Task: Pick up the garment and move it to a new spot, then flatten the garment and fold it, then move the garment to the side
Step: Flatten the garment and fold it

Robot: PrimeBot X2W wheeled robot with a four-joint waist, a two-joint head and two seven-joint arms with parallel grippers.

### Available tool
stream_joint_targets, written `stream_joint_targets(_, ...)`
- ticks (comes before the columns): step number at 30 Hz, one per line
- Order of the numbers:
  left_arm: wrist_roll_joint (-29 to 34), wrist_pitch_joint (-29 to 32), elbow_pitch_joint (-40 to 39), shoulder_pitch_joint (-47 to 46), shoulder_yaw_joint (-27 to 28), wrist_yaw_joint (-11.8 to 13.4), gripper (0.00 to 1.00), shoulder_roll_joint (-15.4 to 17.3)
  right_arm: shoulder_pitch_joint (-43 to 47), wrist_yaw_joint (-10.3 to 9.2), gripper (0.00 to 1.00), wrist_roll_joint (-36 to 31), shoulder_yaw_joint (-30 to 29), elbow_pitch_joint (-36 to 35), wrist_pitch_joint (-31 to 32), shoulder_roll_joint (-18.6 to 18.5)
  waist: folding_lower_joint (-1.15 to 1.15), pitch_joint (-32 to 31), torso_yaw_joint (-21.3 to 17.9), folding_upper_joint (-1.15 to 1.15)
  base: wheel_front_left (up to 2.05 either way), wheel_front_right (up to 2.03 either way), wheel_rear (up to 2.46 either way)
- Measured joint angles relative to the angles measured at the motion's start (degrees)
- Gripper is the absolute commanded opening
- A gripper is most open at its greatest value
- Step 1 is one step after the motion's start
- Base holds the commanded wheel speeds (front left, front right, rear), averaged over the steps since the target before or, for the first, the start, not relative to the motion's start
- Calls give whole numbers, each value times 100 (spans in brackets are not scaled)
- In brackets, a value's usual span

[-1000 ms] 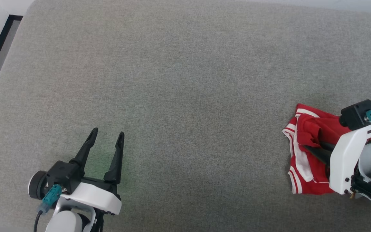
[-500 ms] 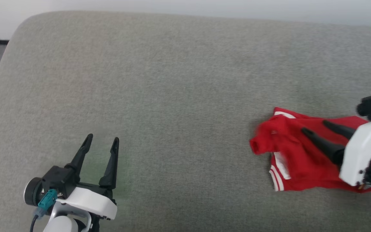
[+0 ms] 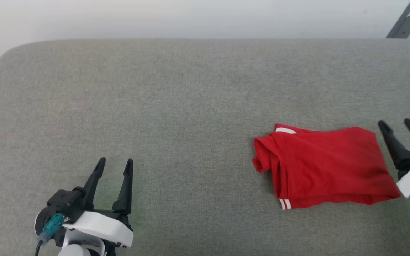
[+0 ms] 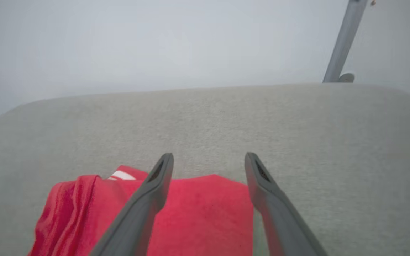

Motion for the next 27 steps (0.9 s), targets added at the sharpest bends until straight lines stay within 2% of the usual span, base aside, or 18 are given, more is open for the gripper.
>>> stream_joint_targets(5, -104, 0, 123, 47, 162, 0, 100, -75, -2, 0, 100, -336, 83, 591, -1437, 261, 0, -217, -90, 0, 0, 0, 0)
stream_joint_targets(10, -74, 0, 121, 253, 270, 0, 100, -82, 77, 0, 100, -444, 241, 889, -2460, 404, 0, -464, -152, 0, 0, 0, 0)
stream_joint_targets(16, 54, 0, -24, 636, 402, 0, 100, -9, 430, 0, 100, -719, 214, 914, -2735, 412, 0, -736, -163, 0, 0, 0, 0)
stream_joint_targets(27, 179, 0, -641, 1256, 737, 0, 100, 18, 1332, 0, 100, -1103, -365, 246, -2749, 414, 0, -759, -51, 0, 0, 0, 0)
